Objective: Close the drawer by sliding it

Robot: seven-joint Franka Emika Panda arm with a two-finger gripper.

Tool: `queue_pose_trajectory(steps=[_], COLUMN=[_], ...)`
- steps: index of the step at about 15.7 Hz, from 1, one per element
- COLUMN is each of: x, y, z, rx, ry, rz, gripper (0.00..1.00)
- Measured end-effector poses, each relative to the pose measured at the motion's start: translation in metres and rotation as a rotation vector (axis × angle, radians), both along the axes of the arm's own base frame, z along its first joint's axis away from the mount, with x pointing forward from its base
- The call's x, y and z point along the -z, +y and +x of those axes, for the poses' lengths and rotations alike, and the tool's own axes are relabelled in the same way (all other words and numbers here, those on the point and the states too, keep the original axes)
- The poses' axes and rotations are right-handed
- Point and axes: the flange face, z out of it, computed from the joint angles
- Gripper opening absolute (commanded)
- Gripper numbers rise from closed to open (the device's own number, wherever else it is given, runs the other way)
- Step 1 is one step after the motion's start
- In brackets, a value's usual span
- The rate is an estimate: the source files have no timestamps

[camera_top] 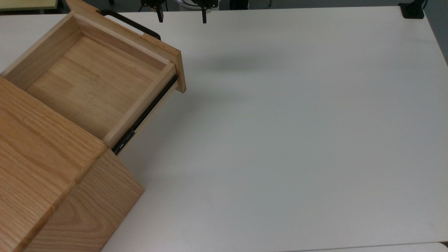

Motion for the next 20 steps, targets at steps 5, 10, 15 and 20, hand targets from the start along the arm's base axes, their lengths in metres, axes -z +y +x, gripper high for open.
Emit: queue_pose_trajectory(steps=[5,10,15,20], x=[0.0013,0.0027,0.0027,0.0034], y=[0.0012,0.0021,0.0022,0.0020], z=[0.0006,0.0012,0.0012,0.0008], rx=[-0.002,-0.004,-0.004,-0.035], ry=[0.002,0.005,0.005,0.010], rz=[0.000,0.000,0.000,-0.002], gripper=[1.00,1.00,1.00,1.00])
